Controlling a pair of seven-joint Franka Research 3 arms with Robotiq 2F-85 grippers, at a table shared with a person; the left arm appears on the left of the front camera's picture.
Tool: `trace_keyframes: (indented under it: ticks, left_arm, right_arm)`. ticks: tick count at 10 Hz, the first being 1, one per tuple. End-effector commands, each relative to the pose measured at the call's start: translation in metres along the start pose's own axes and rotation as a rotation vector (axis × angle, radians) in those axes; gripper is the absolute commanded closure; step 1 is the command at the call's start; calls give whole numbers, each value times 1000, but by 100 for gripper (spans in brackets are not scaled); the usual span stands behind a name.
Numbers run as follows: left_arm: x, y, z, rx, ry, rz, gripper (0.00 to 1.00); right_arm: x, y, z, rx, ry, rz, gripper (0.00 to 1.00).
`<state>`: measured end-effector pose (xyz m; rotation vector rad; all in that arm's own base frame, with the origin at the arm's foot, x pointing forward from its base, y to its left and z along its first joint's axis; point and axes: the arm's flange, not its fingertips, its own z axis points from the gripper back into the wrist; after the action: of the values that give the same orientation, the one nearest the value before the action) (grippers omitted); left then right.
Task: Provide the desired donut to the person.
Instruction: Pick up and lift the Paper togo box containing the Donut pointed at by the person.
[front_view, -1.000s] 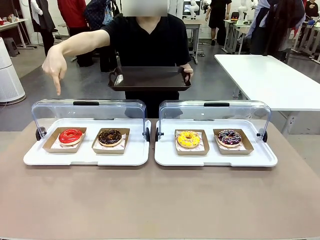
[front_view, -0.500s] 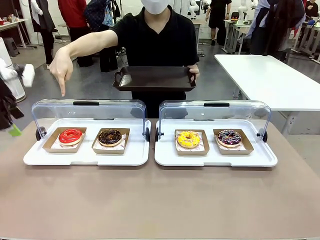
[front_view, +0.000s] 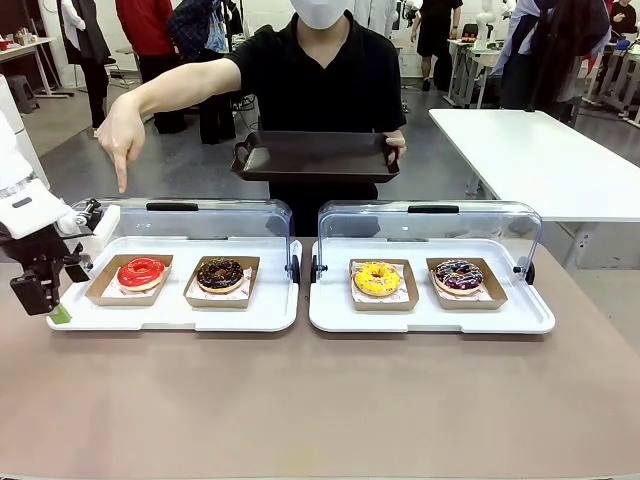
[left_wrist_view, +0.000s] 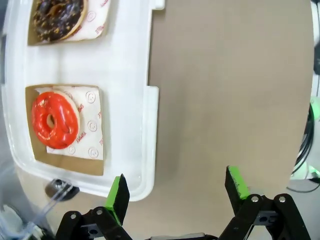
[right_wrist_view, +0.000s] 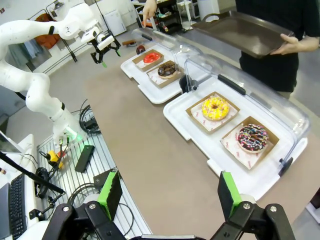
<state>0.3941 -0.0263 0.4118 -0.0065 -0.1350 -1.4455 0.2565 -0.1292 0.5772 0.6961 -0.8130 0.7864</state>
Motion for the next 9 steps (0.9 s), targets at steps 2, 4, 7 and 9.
trace_keyframes:
  ticks: [2,4,7,9]
  left_arm:
    - [-15,27,7,-64,-59,-56,0]
    - [-5,7,-2,-9,-2,-36,0]
    - [-5,7,-2,-9,-2,-36,0]
    - [-6,11,-2,-25,-9,-54,0]
  right_arm:
    - [-1,0,0,8,-7,3,0]
    - [-1,0,0,8,-7,3,0]
    - [-1,0,0,8,-7,3,0]
    - [-1,0,0,8,-7,3,0]
